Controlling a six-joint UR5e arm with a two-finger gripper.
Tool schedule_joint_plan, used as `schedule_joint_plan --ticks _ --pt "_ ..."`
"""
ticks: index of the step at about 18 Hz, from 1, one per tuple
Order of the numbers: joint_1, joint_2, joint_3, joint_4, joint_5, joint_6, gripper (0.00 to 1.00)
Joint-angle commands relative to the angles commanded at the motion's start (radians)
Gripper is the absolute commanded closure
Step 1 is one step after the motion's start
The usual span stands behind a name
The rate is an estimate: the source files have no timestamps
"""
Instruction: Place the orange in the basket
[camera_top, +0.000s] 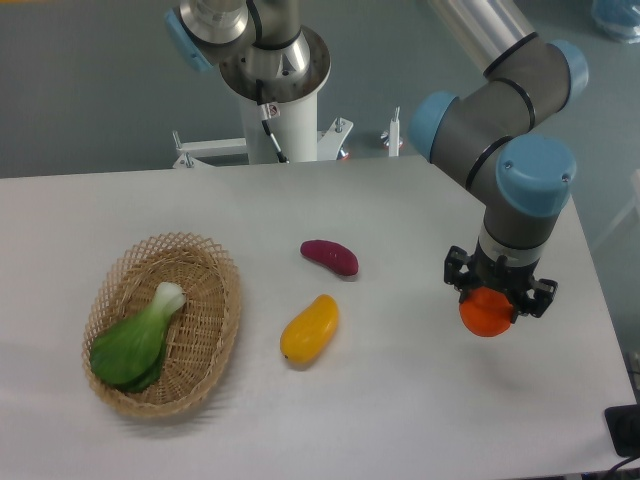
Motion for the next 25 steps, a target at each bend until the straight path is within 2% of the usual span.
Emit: schedule_joint_plan --ticks 5,11,18,25 --pt "-0.014 0.009 -0.017 -0.002 -0.002 -0.055 0.25" --pt "-0.092 0.012 -0.023 0.0 0.0 -0.202 0.25" --pt "-0.221 0.015 -0.051 0.009 0.009 -0.373 0.24" --pt "-0.351 0.015 -0.052 0.011 0.009 -0.456 0.24"
